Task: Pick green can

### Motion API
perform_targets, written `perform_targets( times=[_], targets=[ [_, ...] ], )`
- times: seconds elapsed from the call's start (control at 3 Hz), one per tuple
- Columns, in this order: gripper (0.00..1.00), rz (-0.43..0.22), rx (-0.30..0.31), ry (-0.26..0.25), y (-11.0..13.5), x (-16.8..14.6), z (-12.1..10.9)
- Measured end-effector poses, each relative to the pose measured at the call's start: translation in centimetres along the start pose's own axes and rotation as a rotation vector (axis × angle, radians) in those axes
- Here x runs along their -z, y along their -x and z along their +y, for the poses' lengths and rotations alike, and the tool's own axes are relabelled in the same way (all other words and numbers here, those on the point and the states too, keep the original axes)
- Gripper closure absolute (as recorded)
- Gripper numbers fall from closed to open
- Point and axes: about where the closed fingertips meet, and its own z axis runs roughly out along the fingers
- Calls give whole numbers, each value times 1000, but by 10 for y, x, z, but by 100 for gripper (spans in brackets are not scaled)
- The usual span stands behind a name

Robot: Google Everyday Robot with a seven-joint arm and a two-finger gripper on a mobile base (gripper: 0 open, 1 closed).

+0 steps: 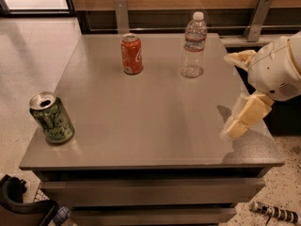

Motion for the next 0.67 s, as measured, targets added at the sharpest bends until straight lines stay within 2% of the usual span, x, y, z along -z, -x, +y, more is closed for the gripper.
perform_targets(
  times=[0.33,0.67],
  targets=[
    [0,-205,-3,54,23,-32,13],
    [0,-455,-42,102,77,-47,22]
  ],
)
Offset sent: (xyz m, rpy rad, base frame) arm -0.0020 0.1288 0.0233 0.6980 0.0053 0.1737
